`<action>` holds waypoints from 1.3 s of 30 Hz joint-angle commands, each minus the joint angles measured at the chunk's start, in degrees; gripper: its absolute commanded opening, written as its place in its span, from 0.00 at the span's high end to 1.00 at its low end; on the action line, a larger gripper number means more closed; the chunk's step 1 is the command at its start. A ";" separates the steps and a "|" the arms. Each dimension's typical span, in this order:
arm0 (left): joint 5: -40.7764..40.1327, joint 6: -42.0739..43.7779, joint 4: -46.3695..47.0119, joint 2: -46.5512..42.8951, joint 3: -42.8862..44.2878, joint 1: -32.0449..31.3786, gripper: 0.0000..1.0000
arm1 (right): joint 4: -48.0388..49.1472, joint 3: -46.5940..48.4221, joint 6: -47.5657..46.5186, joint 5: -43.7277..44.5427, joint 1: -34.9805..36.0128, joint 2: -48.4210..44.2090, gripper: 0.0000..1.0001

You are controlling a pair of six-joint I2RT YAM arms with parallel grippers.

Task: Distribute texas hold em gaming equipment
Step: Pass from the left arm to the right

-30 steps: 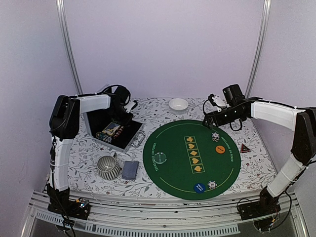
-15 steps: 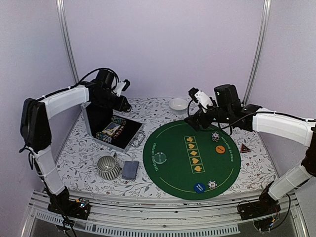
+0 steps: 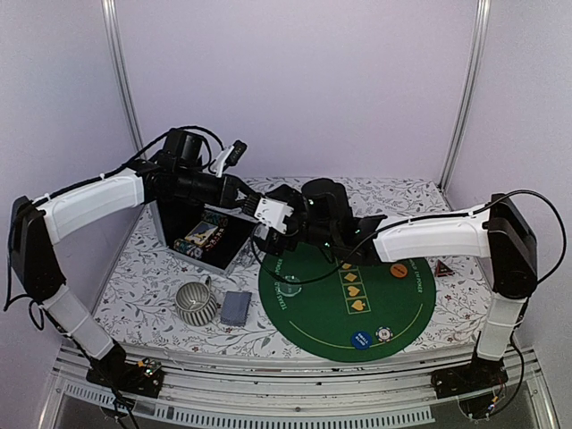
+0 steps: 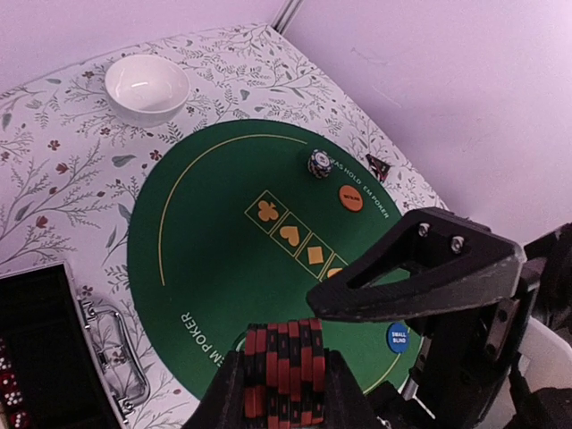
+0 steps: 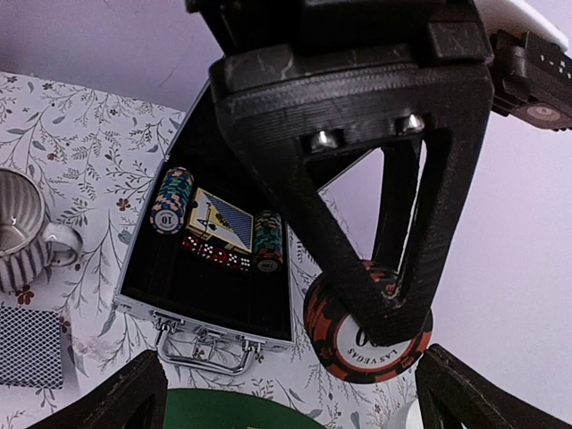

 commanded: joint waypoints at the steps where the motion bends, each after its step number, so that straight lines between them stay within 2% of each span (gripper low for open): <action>1: 3.75 -1.70 3.05 -1.33 0.32 -0.30 1.00 | 4.45 3.25 -0.75 0.22 0.29 1.21 0.01; 3: 4.18 -1.84 3.05 -1.09 0.33 -0.40 1.00 | 4.68 3.74 -0.74 -0.14 0.29 1.86 0.01; 6: 5.39 -2.35 3.30 -0.42 0.42 -0.42 1.00 | 4.63 4.61 -1.00 0.13 0.38 2.80 0.08; 12: 6.60 -2.85 4.34 -0.36 0.38 -0.47 1.00 | 4.49 5.29 -1.84 1.44 0.52 3.71 0.39; 15: 6.82 -2.85 4.55 -0.45 0.04 -0.50 1.00 | 4.27 5.63 -2.23 2.23 0.56 3.98 0.40; 19: 7.13 -3.09 4.65 -0.23 -0.11 -0.57 1.00 | 4.17 5.88 -2.29 2.72 0.56 4.07 0.46; 22: 7.87 -3.29 4.84 -0.27 -0.04 -0.56 1.00 | 4.17 6.19 -2.58 4.57 0.51 4.57 0.38; 25: 8.16 -3.49 4.98 -0.44 0.10 -0.58 1.00 | 4.16 6.20 -3.00 5.42 0.47 4.60 0.40; 27: 8.47 -3.58 5.07 -0.45 0.22 -0.58 1.00 | 4.25 6.19 -2.99 5.26 0.41 4.51 0.48; 31: 8.66 -3.55 5.03 -0.54 -0.17 -0.67 1.00 | 4.21 6.48 -2.70 5.72 0.47 4.25 0.78; 32: 8.91 -3.62 5.08 -0.49 -0.19 -0.67 1.00 | 4.35 6.45 -2.62 5.98 0.47 4.18 0.92; 33: 9.21 -3.60 5.13 -0.46 -0.32 -0.67 1.00 | 4.60 6.45 -2.43 6.34 0.45 4.12 0.97; 37: 9.75 -3.64 5.60 -0.38 -0.70 -0.67 1.00 | 4.52 6.05 -2.50 6.92 0.47 3.62 0.98; 38: 10.17 -3.57 5.58 -0.32 -0.76 -0.68 0.95 | 4.56 5.89 -2.43 6.86 0.40 3.35 0.98; 39: 10.70 -3.56 5.61 -0.15 -0.68 -0.67 0.83 | 4.54 5.63 -2.35 6.76 0.42 3.19 0.98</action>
